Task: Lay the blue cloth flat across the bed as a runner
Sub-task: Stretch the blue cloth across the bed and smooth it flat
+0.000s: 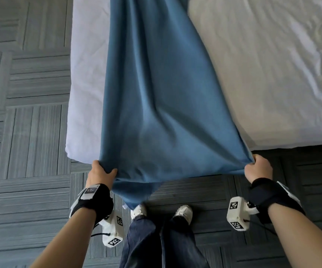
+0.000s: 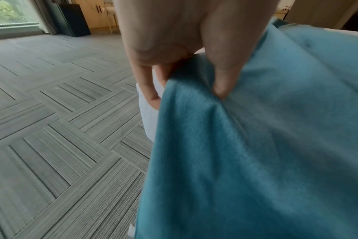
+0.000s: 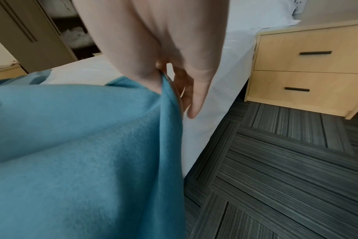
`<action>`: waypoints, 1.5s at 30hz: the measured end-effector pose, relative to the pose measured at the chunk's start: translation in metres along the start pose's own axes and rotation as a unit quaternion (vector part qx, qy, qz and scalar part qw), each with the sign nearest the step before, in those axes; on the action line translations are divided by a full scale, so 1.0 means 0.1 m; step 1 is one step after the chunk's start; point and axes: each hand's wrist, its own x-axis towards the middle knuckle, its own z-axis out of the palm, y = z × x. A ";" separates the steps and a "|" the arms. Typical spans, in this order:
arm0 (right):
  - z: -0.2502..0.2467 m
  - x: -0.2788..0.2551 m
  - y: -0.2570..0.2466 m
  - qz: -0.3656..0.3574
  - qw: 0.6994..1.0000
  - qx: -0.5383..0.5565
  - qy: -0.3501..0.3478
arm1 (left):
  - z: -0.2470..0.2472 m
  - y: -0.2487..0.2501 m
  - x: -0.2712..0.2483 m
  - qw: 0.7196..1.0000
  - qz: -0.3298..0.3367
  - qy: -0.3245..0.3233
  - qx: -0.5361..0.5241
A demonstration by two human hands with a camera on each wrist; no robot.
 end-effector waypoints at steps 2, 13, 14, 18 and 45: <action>-0.06 0.09 0.02 -0.002 1.000 -0.009 -0.020 | 0.01 -0.03 -0.01 1.000 -0.008 -0.005 0.004; -0.02 0.31 -0.36 -0.111 0.985 0.022 -0.128 | 0.39 0.50 -0.30 0.995 0.057 -0.081 0.031; -0.03 0.36 -0.42 -0.113 0.986 0.021 -0.120 | 0.43 0.59 -0.31 0.994 0.066 -0.085 0.026; -0.10 0.61 -0.63 -0.118 0.990 0.007 -0.076 | 0.51 0.94 -0.29 0.988 0.120 -0.093 0.006; 0.03 1.29 -1.11 -0.124 0.983 -0.059 -0.122 | 0.77 2.22 0.14 0.965 0.238 -0.064 0.093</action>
